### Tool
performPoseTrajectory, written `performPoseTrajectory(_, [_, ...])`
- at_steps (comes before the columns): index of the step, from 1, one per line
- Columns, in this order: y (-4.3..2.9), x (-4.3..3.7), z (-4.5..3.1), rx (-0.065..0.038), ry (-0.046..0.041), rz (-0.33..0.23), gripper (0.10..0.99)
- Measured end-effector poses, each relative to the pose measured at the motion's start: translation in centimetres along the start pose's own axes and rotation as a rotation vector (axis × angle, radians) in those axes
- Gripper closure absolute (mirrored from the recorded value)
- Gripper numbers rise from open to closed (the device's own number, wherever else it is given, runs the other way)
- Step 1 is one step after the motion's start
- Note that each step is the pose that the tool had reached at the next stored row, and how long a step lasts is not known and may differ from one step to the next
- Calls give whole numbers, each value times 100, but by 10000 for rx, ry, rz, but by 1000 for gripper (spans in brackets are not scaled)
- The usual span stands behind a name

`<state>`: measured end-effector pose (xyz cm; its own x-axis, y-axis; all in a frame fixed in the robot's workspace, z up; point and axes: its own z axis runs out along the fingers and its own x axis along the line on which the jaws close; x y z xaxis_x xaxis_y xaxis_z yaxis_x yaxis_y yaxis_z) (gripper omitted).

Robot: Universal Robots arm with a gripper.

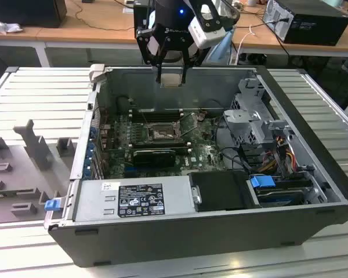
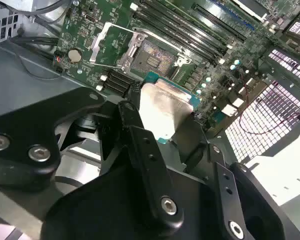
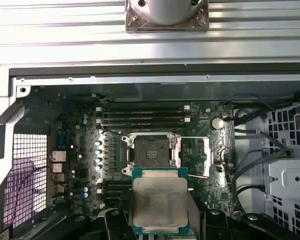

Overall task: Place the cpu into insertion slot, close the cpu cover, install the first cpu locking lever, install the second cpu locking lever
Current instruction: 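Place the cpu into insertion slot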

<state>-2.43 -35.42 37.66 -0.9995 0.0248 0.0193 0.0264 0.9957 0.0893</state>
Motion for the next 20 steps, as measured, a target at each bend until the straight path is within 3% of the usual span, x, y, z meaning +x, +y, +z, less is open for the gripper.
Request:
performPoseTrajectory(3, [0,0,0,-3,-14,164,561])
performPoseTrajectory(10, [0,0,2,-23,-111,1244,561])
performPoseTrajectory(15, [-5,0,28,-27,-123,1404,561])
performPoseTrajectory(20, [-7,-1,42,-21,-81,1429,561])
